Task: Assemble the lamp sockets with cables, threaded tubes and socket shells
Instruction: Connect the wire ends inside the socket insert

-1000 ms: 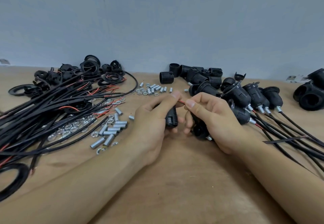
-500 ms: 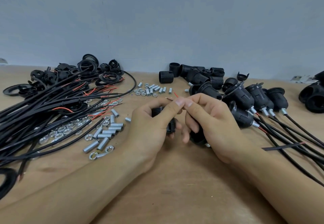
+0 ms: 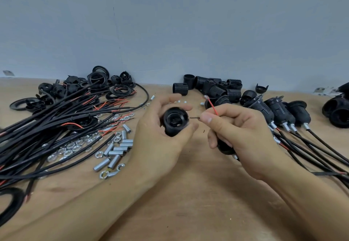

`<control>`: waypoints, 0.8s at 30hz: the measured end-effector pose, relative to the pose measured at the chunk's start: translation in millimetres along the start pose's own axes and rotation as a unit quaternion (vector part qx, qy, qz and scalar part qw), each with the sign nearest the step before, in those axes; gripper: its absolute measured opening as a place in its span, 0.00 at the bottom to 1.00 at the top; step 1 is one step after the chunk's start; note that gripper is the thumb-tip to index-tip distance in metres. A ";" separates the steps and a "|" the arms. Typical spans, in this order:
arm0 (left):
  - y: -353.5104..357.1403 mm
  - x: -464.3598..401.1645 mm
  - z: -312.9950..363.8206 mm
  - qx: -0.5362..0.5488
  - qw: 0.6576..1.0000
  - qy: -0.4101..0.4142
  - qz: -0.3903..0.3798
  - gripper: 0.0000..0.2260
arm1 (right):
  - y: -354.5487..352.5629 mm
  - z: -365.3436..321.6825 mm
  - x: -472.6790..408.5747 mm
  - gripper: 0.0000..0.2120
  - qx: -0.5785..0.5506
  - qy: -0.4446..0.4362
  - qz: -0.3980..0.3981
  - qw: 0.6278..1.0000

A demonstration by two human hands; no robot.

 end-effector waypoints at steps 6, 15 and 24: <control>0.9 -0.9 0.4 0.046 0.999 -0.026 -0.011 0.11 | 2.2 -11.2 3.2 0.06 -0.016 -0.034 0.019 0.999; 8.2 -1.9 -7.9 0.323 0.907 -0.270 0.012 0.12 | 8.9 -22.6 12.9 0.03 0.151 -0.124 0.057 0.979; 14.1 -0.7 -11.0 0.334 0.901 -0.274 -0.025 0.15 | 20.2 -23.8 18.5 0.09 0.244 -0.171 0.031 0.954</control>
Point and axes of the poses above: each hand's wrist, its own x-axis away from the middle knuckle, its own y-axis out of the palm, z = x × y, the point moved 3 cm from there along -x, towards the middle knuckle, and after that the axes turned 8 degrees about -z, right-handed, at the moved point
